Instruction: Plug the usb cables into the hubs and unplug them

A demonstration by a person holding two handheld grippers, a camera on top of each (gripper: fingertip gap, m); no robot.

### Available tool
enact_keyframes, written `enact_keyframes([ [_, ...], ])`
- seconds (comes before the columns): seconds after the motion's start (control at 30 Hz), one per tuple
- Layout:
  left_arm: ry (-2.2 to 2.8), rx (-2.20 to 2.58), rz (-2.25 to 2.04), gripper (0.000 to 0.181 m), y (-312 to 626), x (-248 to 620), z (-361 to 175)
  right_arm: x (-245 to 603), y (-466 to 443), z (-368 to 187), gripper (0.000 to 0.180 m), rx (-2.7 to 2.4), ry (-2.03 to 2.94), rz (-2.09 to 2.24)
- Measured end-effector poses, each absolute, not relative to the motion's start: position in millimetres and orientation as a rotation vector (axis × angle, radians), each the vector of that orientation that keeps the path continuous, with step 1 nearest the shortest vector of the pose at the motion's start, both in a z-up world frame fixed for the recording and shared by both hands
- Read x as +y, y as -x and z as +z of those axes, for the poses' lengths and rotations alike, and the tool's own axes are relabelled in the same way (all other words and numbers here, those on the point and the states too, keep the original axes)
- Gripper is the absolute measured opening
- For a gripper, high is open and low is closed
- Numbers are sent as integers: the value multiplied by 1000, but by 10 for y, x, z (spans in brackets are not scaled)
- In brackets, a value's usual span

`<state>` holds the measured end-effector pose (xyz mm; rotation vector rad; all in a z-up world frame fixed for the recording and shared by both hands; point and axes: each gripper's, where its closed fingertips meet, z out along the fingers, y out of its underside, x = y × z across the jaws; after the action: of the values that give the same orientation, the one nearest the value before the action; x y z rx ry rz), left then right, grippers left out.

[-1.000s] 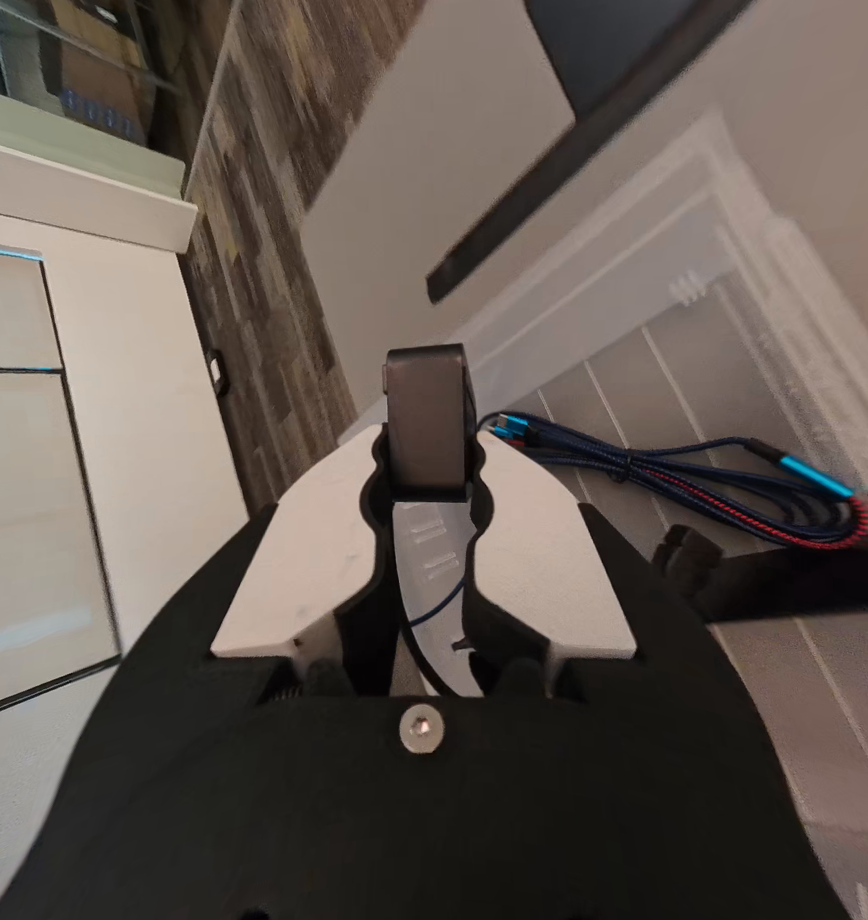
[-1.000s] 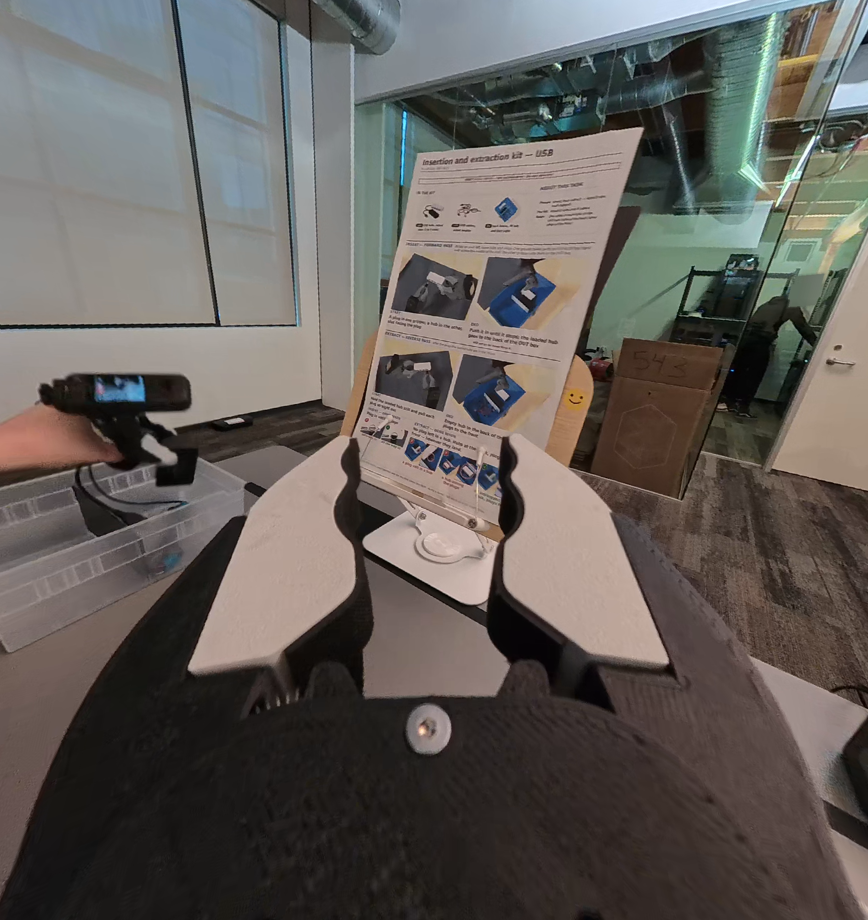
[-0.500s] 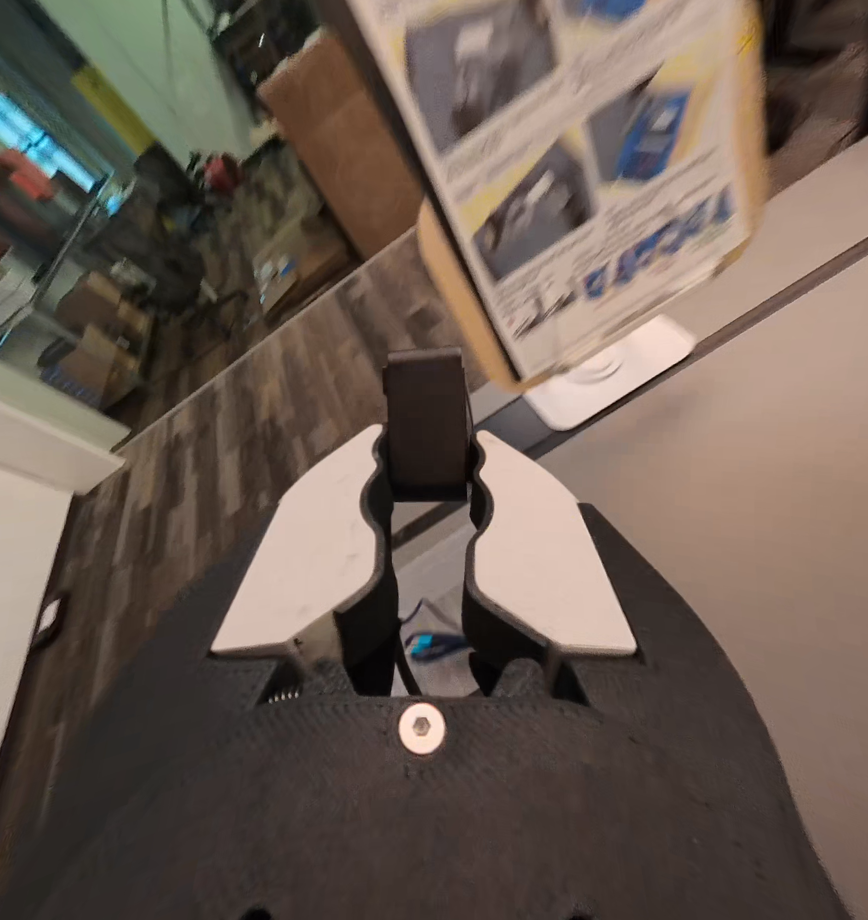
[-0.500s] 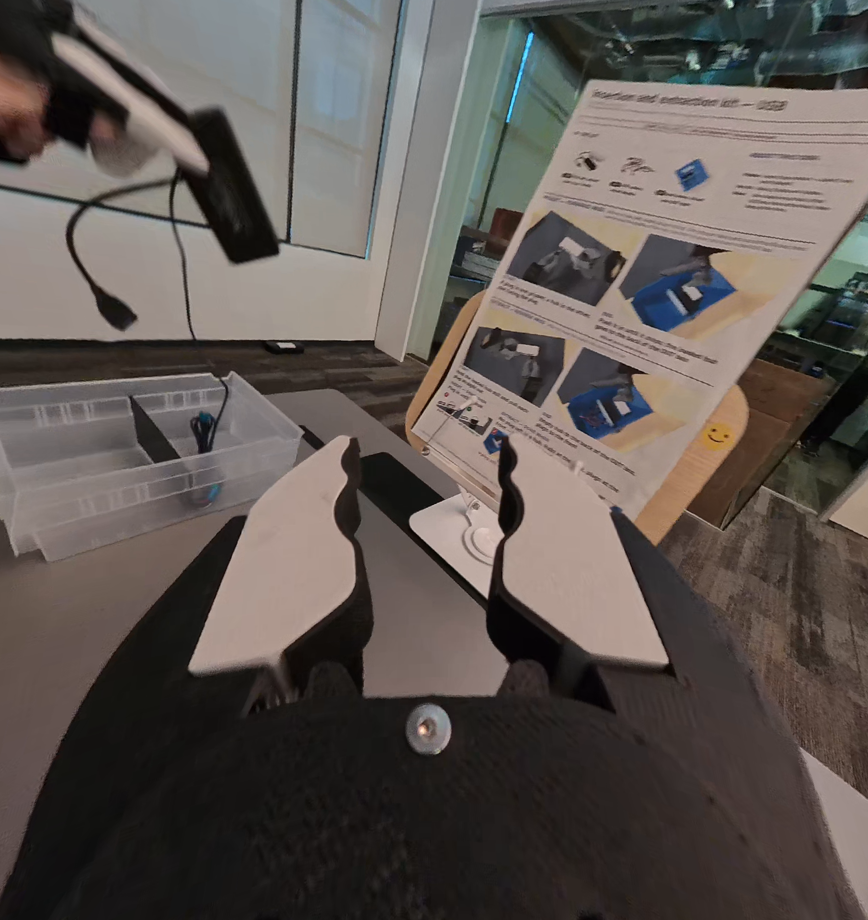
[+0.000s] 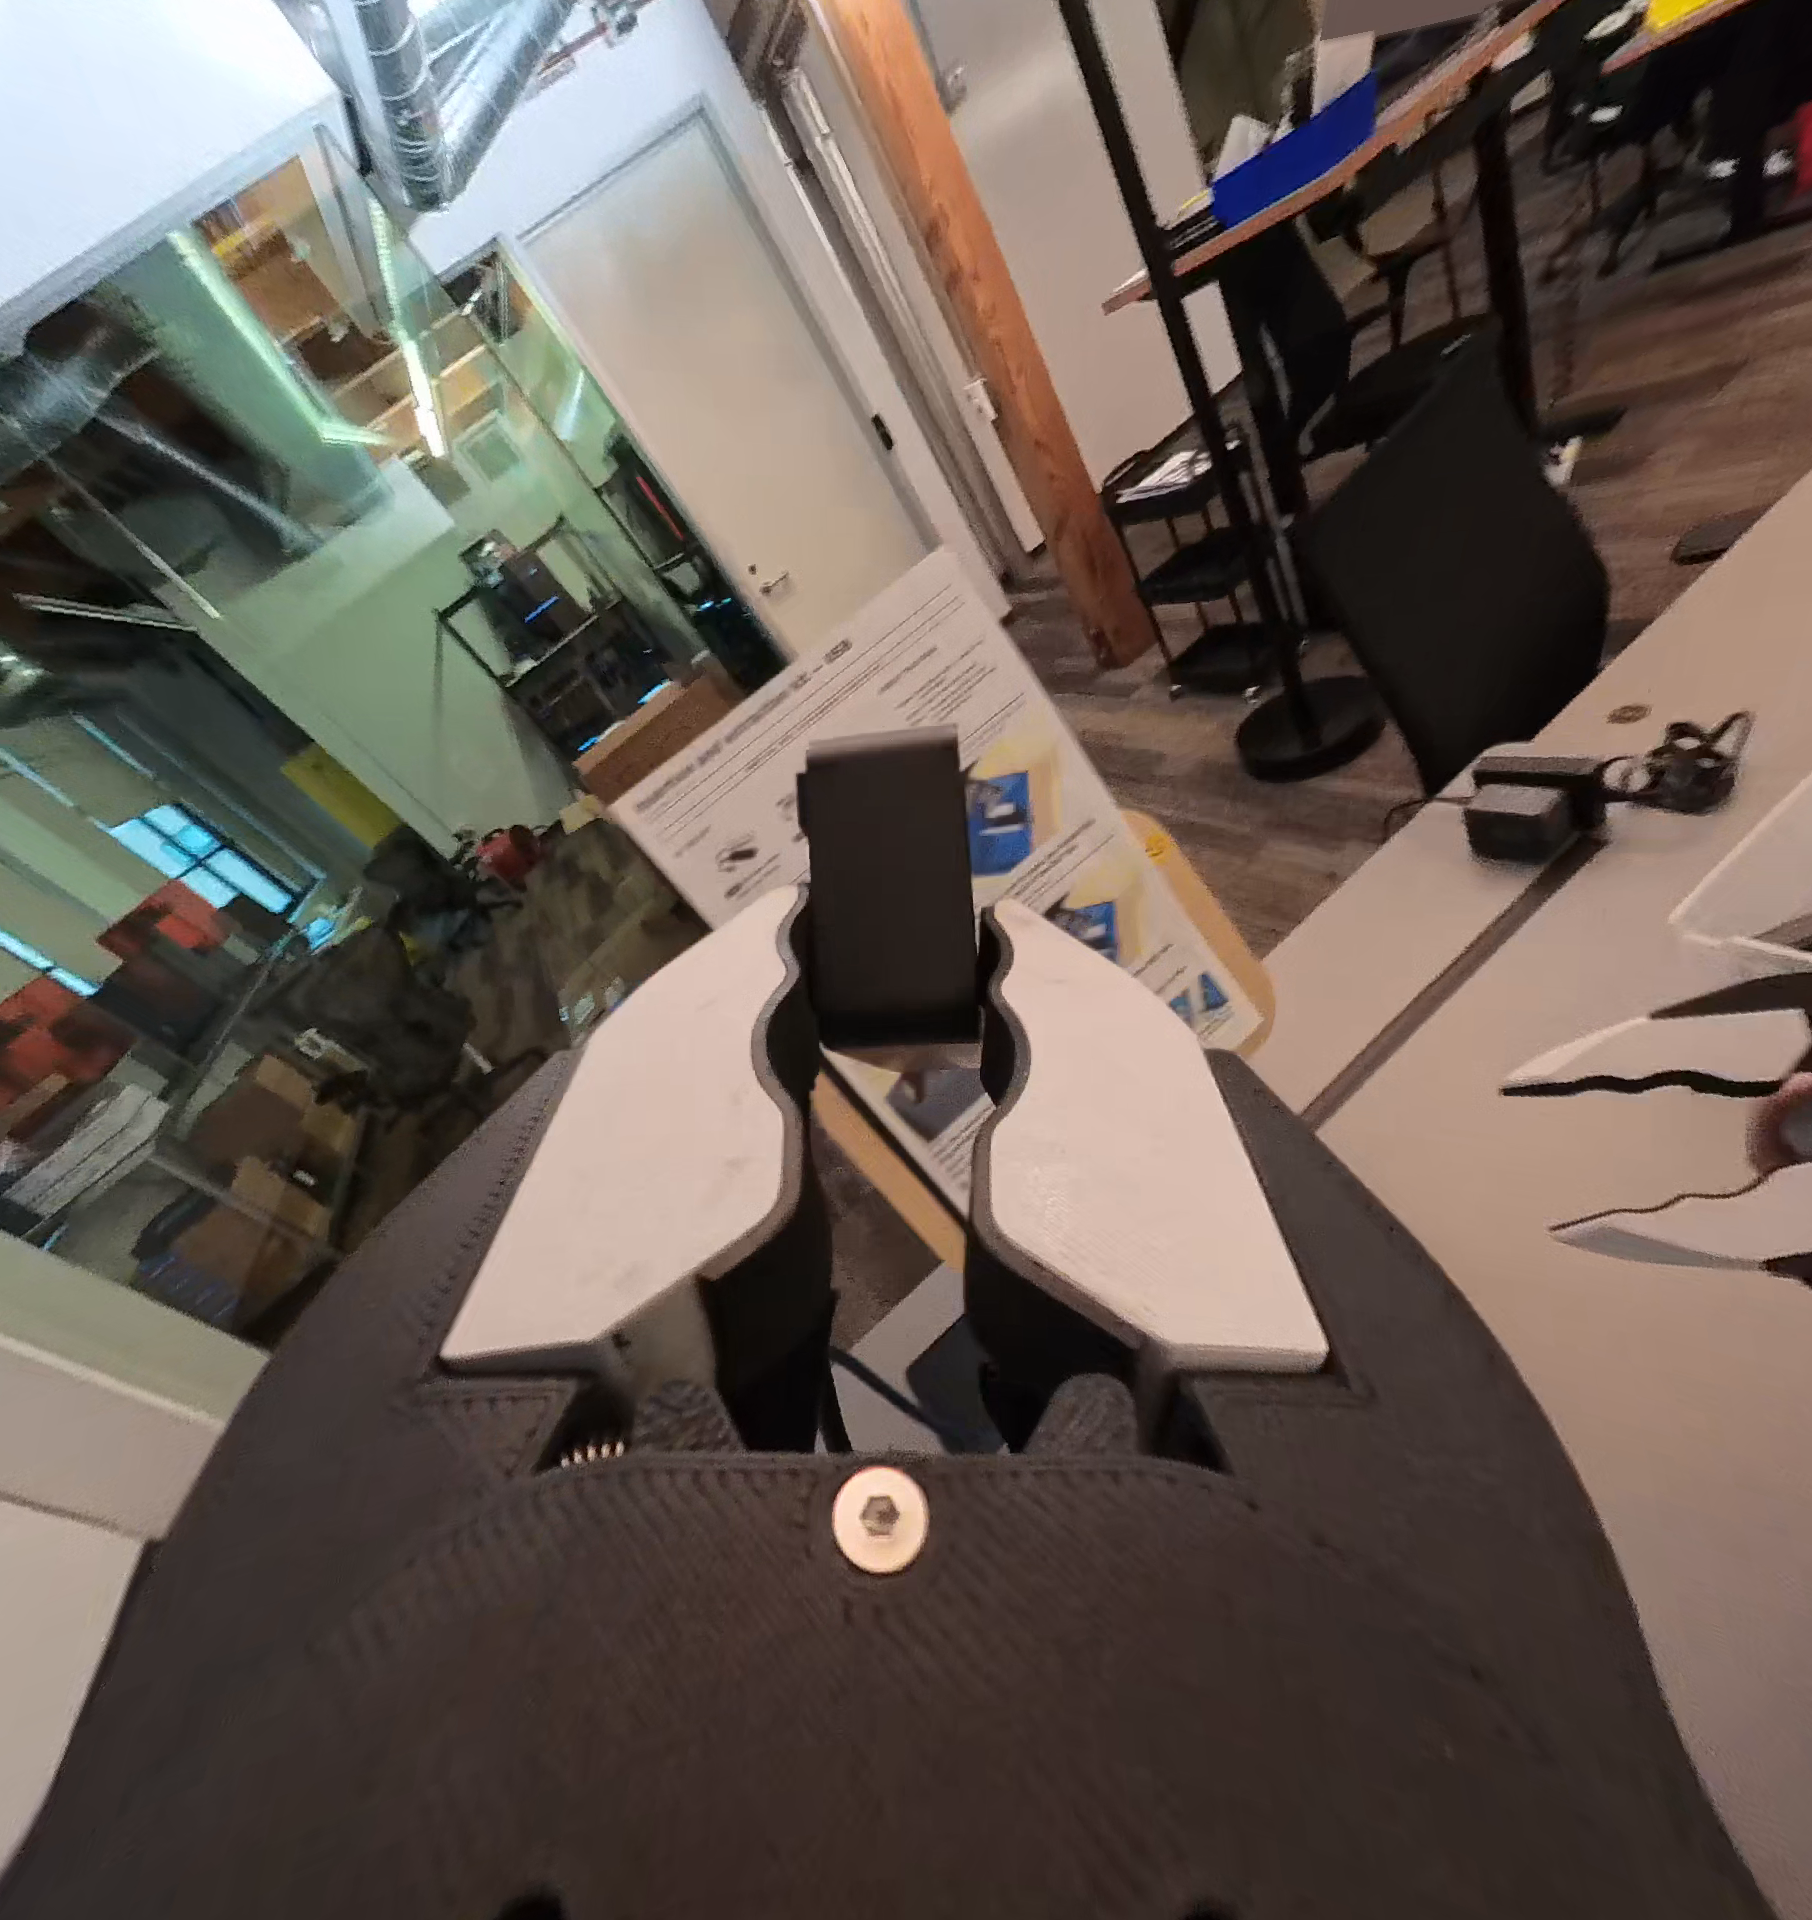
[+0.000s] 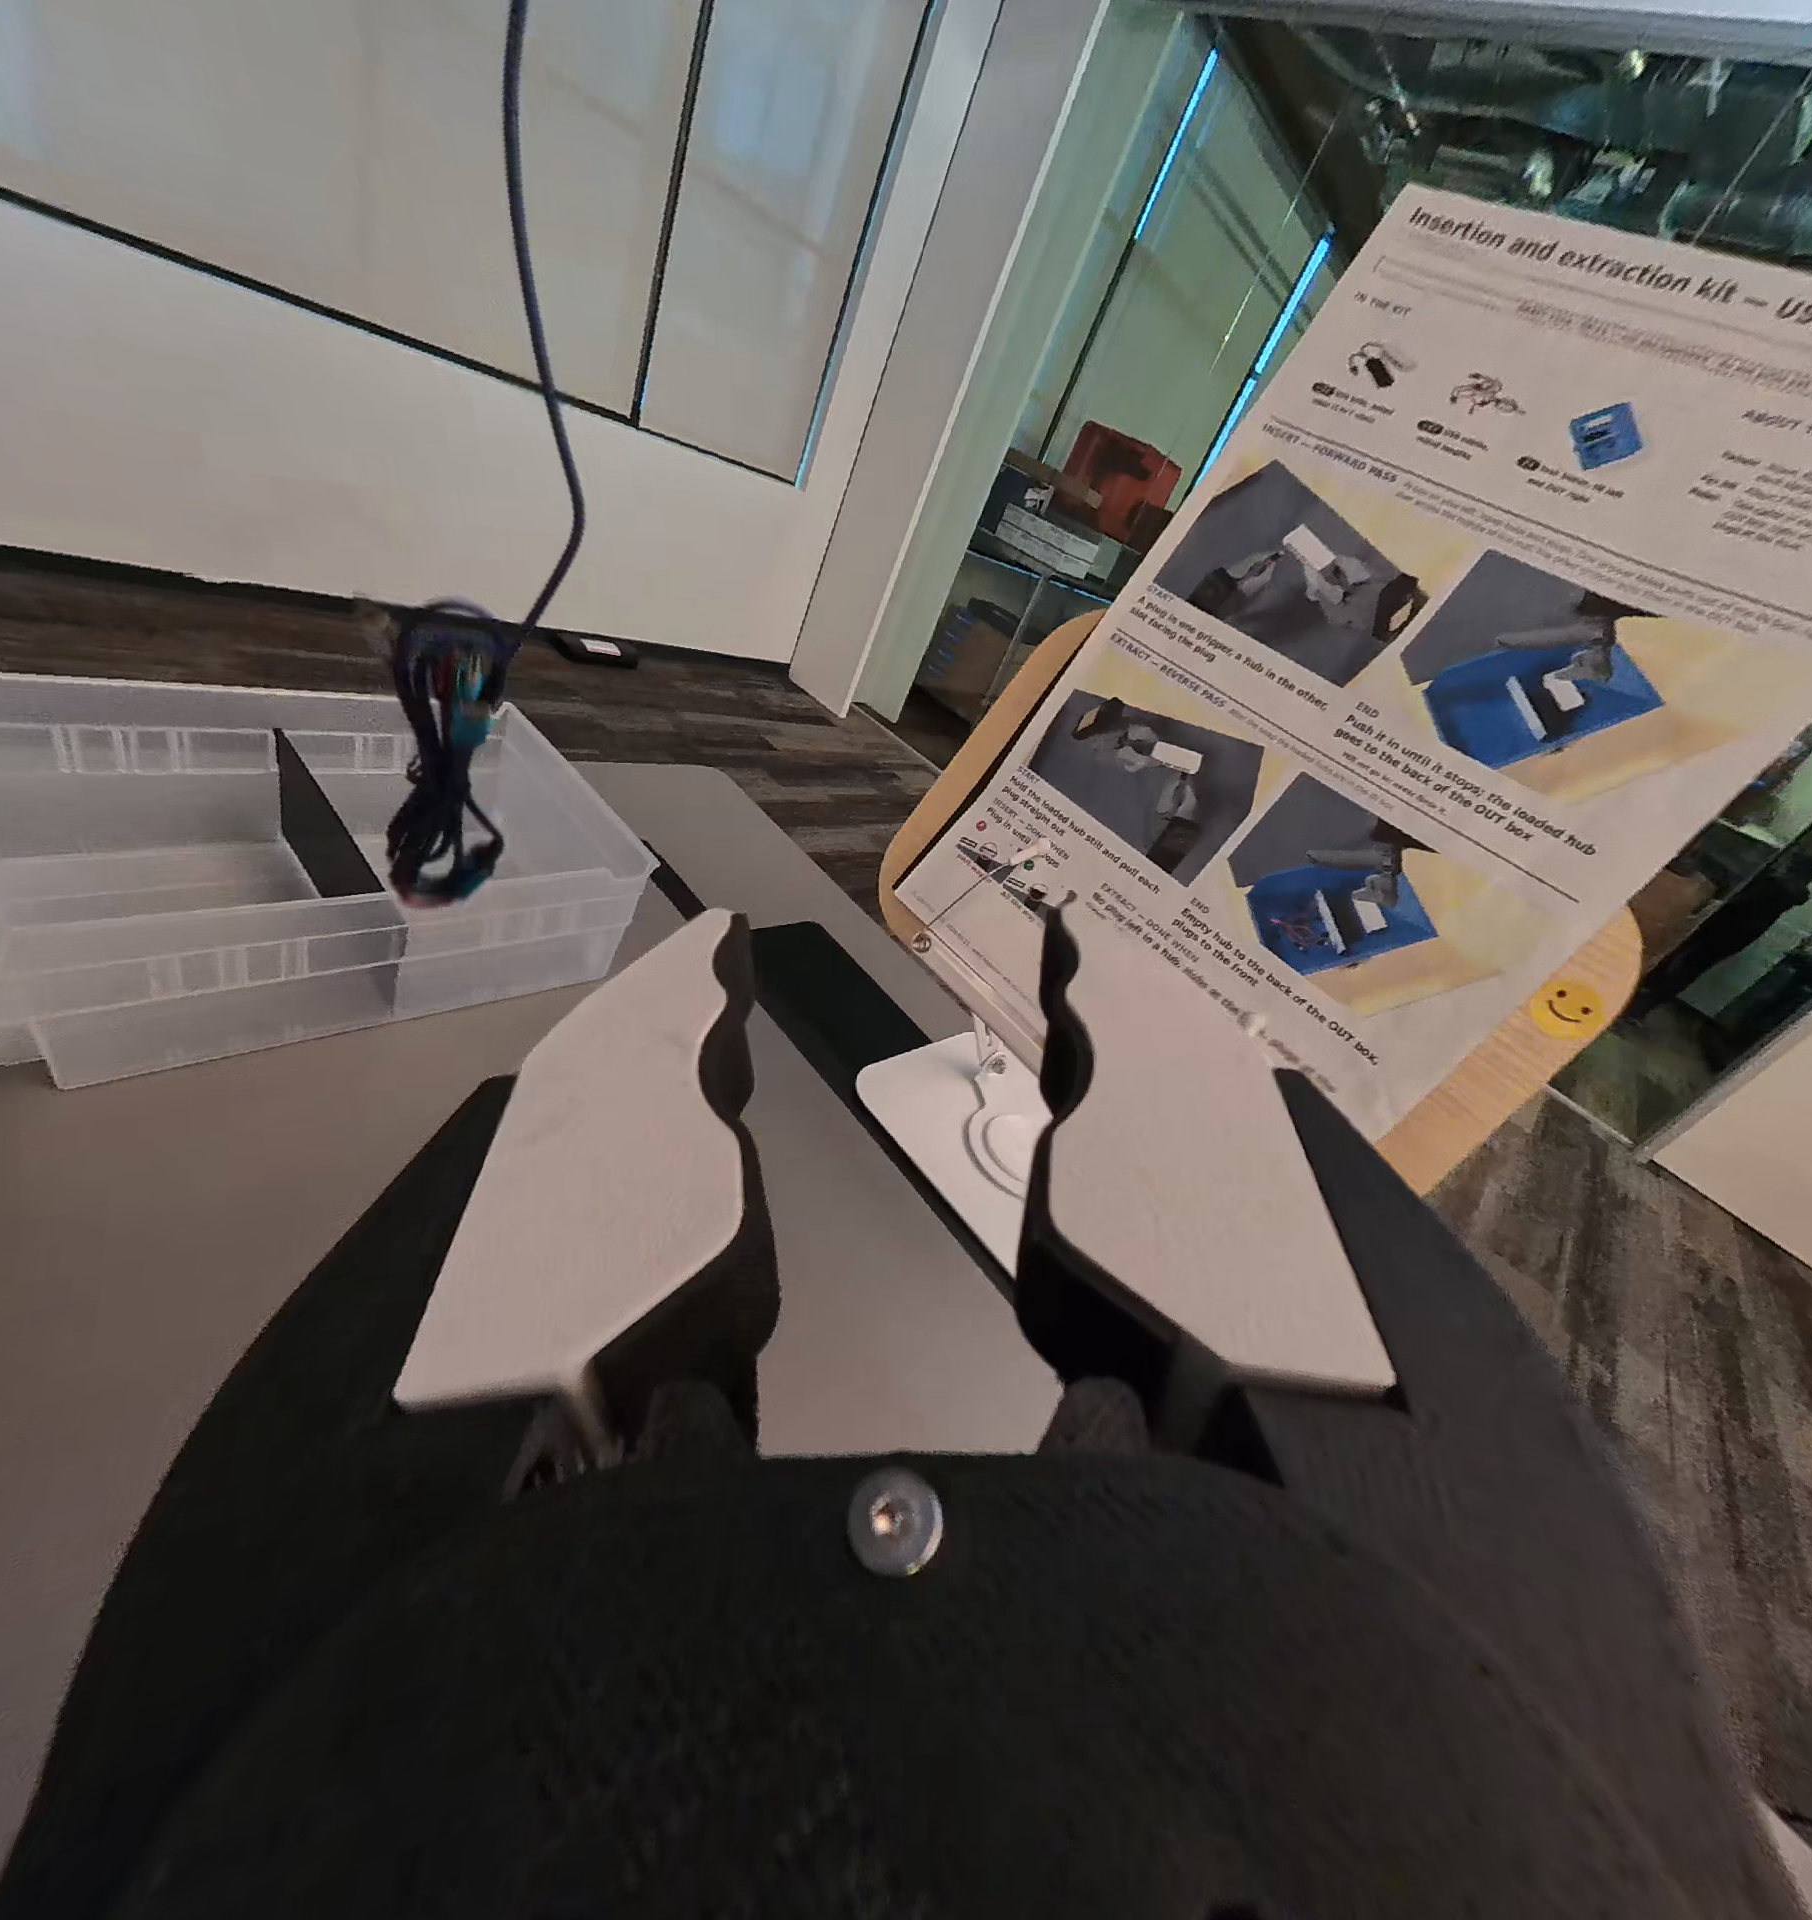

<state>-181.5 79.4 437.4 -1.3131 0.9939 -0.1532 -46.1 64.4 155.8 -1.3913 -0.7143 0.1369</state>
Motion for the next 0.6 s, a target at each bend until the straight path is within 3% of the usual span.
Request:
enact_keyframes([
  [0.1, 1325, 1130, -277, 26, 1526, 615, 4170, 550, 362, 1635, 53, -686, 1367, 119],
  [0.27, 1353, 1283, -635, 26, 1105, 340, 3324, 249, 221, 1819, 53, -676, 1276, 147],
  [0.47, 1362, 1095, -990, 26, 825, 390, 2553, -63, 181, 2089, 60, -648, 993, 124],
  [0.6, 1430, 1028, -1166, 26, 654, 433, 2172, 42, 322, 1896, 70, -706, 998, -47],
])
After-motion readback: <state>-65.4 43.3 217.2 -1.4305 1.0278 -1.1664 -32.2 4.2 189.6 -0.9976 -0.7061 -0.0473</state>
